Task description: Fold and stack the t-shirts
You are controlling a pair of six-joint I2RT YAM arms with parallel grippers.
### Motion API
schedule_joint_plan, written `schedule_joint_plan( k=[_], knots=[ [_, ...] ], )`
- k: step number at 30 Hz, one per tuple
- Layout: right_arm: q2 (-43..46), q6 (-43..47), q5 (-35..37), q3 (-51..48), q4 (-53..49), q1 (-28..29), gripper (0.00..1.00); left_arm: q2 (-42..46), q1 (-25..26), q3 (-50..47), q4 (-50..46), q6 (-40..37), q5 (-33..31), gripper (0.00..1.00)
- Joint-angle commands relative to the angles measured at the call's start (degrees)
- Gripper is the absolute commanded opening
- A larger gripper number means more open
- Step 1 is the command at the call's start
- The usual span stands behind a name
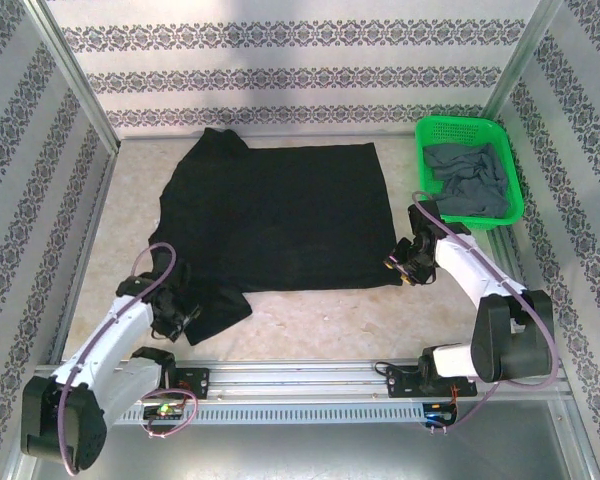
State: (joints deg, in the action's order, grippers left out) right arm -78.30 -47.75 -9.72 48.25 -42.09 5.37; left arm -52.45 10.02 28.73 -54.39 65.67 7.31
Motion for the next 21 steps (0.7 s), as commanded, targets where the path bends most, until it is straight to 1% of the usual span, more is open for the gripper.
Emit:
schedule_joint_plan(
  k=[1,4,6,8,10,11,14,19,21],
  knots=[
    [-0.68,1.15,-1.31,0.12,-0.63,-0.36,0.43,1.48,1.81,-1.76,-4.56,7.11,1.28,0.51],
    [-0.89,1.22,-1.21,-0.03,-0.54,-0.60,0.43,0.03,2.43,-3.53,1.28,8.93,3.28,0.51],
    [-0.83,0.91,-1.45,-0.80,-0.28,-1.16,0.44,-2.99,3.52,-4.04,5.35,9.95,4.23,0.50],
    [-0.41,0.66,-1.32,-1.55,-0.06,-1.81,0.44,-6.85,4.38,-3.49,7.20,9.31,4.04,0.45],
    [-0.04,0.44,-1.01,-2.14,0.03,-2.65,0.44,-9.95,4.89,-3.03,8.53,7.95,3.24,0.38],
    [0.08,0.29,-0.96,-2.53,0.22,-3.17,0.44,-10.92,4.81,-2.83,8.68,7.39,2.65,0.32],
    [-0.18,-0.10,-1.13,-3.09,0.44,-4.68,0.43,-9.93,4.75,-1.91,6.29,6.67,-0.01,0.00],
    [1.16,-2.83,1.19,-4.15,-1.70,-5.26,0.43,-3.15,4.82,0.89,-2.35,5.82,0.07,0.00],
    [2.04,-4.72,0.99,-5.82,-1.26,-5.49,0.43,-0.61,4.84,1.71,-5.87,5.56,0.76,0.00]
  ],
)
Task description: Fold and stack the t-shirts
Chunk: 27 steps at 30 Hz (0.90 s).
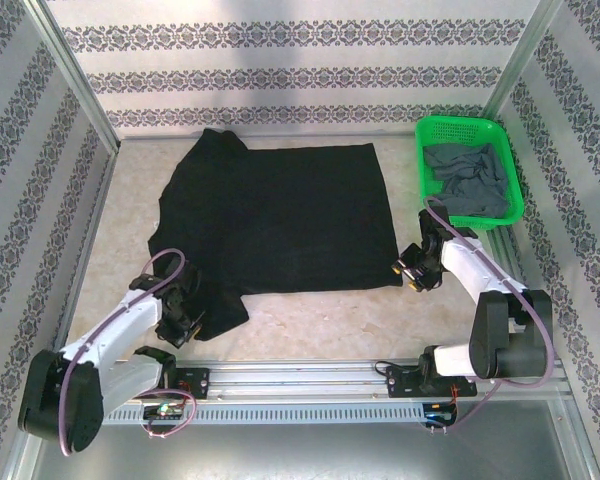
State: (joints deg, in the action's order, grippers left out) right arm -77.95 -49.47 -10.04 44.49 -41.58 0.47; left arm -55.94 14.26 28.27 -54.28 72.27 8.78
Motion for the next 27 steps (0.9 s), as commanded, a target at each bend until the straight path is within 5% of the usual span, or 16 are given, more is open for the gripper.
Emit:
schedule_joint_plan(
  k=[1,17,24,27],
  knots=[
    [1.85,-3.63,0.97,-2.76,-1.22,-0.65,0.42,4.02,0.60,2.42,-7.46,-1.03,-0.60,0.00],
    [-6.05,-5.57,-2.70,-1.74,6.49,0.46,0.35,8.99,0.57,3.15,-12.93,-1.08,-1.28,0.00],
    [-5.76,-4.06,0.32,-1.29,1.39,1.03,0.00,10.81,0.59,4.30,-15.97,-0.50,-1.92,0.00],
    [-1.80,-2.78,1.68,-2.01,-2.84,1.13,0.00,13.40,0.58,5.25,-19.87,0.84,-2.01,0.00]
  ],
)
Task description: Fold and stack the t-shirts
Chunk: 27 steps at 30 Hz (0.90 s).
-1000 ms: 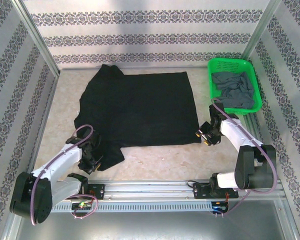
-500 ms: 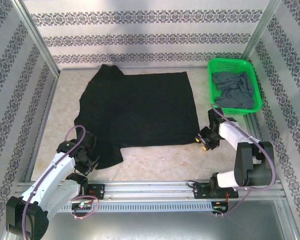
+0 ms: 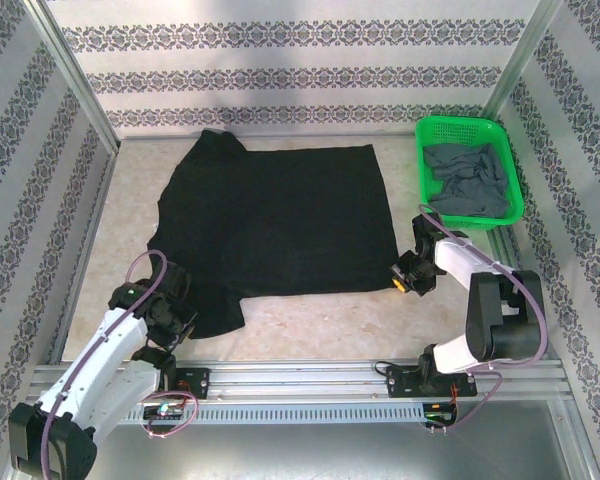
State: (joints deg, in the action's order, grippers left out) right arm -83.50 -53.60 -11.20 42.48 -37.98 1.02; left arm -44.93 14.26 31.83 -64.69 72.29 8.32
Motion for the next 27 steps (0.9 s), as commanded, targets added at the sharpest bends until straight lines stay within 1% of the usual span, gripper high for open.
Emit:
schedule_joint_plan(
  k=[1,4,6,8,12,15,18,22,27],
  knots=[
    [4.98,1.60,2.97,-0.23,-7.79,0.83,0.00,3.45,0.52,1.90,-10.42,1.13,-1.40,0.00],
    [9.94,2.26,4.70,-0.25,-11.52,3.06,0.00,5.22,0.55,3.36,-11.82,1.28,-0.95,0.00],
    [11.31,2.19,5.19,0.51,-12.76,4.82,0.00,3.40,0.55,5.89,-10.82,0.88,-2.52,0.00],
    [11.05,1.86,5.22,1.81,-12.84,6.18,0.00,0.22,0.59,9.04,-7.65,0.20,-4.53,0.00],
    [7.45,0.17,3.55,5.49,-11.96,6.04,0.00,-10.03,-0.13,17.65,-0.09,-3.27,-9.59,0.00],
    [4.32,-2.18,1.42,8.72,-10.10,5.25,0.00,-16.77,-1.62,24.27,6.14,-6.21,-10.87,0.00],
    [0.33,-3.95,-0.03,12.56,-9.40,4.56,0.00,-22.32,-4.21,30.41,9.75,-8.45,-10.88,0.00],
    [-4.90,-6.20,-0.56,18.52,-9.00,4.17,0.00,-28.60,-7.74,36.67,14.56,-11.45,-8.21,0.00],
    [-9.89,-8.24,1.21,25.45,-8.69,4.07,0.00,-34.78,-9.91,42.40,17.86,-14.63,-7.43,0.00]
  ],
)
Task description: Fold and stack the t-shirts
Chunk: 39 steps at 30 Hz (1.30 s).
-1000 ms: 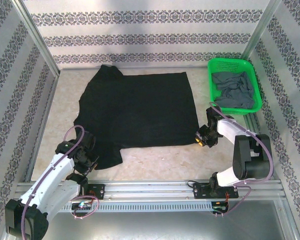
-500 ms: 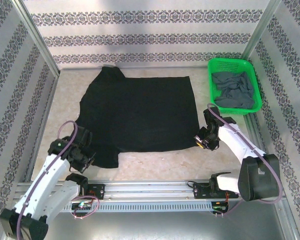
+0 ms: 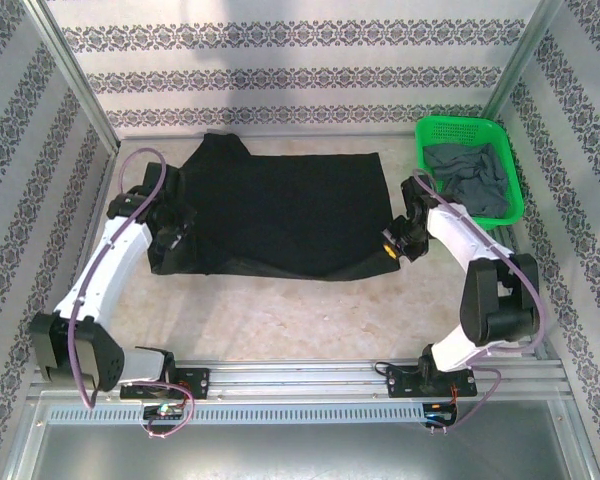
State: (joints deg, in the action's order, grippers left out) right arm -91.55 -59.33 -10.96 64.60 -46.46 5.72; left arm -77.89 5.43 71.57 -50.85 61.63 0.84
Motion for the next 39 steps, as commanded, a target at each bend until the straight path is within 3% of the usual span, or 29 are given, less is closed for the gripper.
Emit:
schedule_joint_plan(
  k=[1,13,31,39],
  knots=[
    [-2.98,-2.71,1.57,4.70,-0.52,-0.67,0.00,-2.69,-1.50,3.54,5.06,-4.63,0.00,0.00],
    [-10.74,-6.03,4.20,12.42,-0.11,-1.93,0.00,-10.87,-4.42,10.40,10.67,-11.53,-0.04,0.00],
    [-16.81,-7.85,7.44,19.83,-1.78,-3.08,0.00,-18.34,-8.68,12.22,12.48,-17.23,0.23,0.00],
    [-23.38,-5.41,1.86,24.49,0.89,-3.38,0.00,-23.12,-9.73,11.96,18.04,-18.73,2.04,0.00]
  ],
)
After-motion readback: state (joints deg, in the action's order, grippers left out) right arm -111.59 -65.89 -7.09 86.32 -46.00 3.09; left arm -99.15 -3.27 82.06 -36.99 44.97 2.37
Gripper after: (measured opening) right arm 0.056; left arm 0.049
